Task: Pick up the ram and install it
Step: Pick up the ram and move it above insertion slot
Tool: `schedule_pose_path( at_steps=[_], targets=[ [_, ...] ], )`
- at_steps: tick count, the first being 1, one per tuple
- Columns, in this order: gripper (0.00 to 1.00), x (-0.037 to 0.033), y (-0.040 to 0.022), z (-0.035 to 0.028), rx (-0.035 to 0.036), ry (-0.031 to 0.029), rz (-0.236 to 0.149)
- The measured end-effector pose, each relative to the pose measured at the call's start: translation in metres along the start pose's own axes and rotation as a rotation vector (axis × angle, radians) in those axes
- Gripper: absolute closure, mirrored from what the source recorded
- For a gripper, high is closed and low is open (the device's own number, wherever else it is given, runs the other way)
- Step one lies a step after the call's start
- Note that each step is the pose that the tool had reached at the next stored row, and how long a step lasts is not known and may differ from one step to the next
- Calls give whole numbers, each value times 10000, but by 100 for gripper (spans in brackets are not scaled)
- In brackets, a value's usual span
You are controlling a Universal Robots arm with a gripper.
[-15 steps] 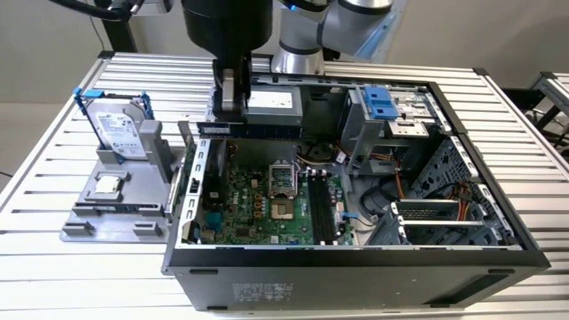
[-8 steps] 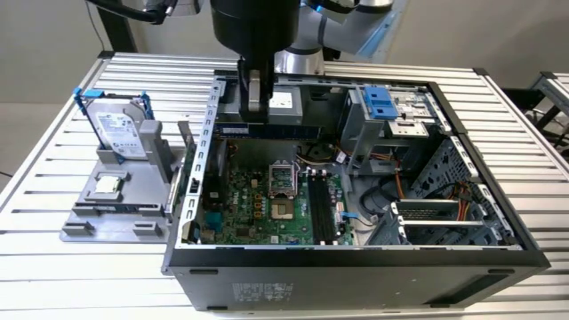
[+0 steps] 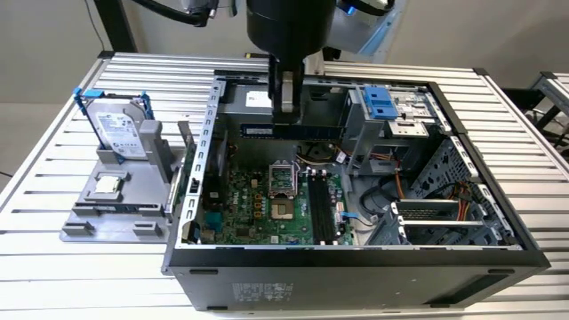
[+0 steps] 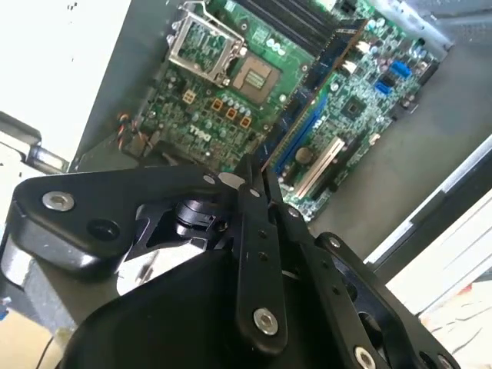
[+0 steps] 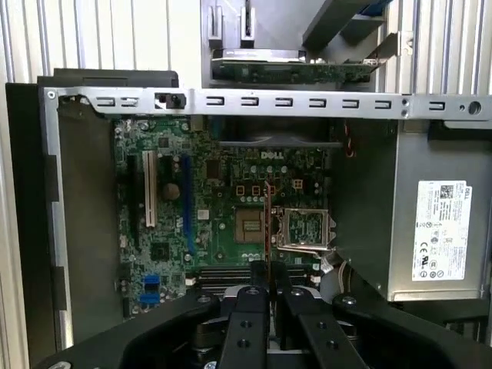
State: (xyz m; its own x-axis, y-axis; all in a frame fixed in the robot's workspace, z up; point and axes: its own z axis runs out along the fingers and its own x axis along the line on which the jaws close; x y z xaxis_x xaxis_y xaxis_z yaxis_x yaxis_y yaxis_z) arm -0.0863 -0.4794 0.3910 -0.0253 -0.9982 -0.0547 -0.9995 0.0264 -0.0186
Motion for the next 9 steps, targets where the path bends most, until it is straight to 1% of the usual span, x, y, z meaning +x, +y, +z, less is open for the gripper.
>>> schedule_pose_path(
  at_steps=[9],
  targets=[
    [100, -10, -408, 17, -23, 0, 1]
  ],
)
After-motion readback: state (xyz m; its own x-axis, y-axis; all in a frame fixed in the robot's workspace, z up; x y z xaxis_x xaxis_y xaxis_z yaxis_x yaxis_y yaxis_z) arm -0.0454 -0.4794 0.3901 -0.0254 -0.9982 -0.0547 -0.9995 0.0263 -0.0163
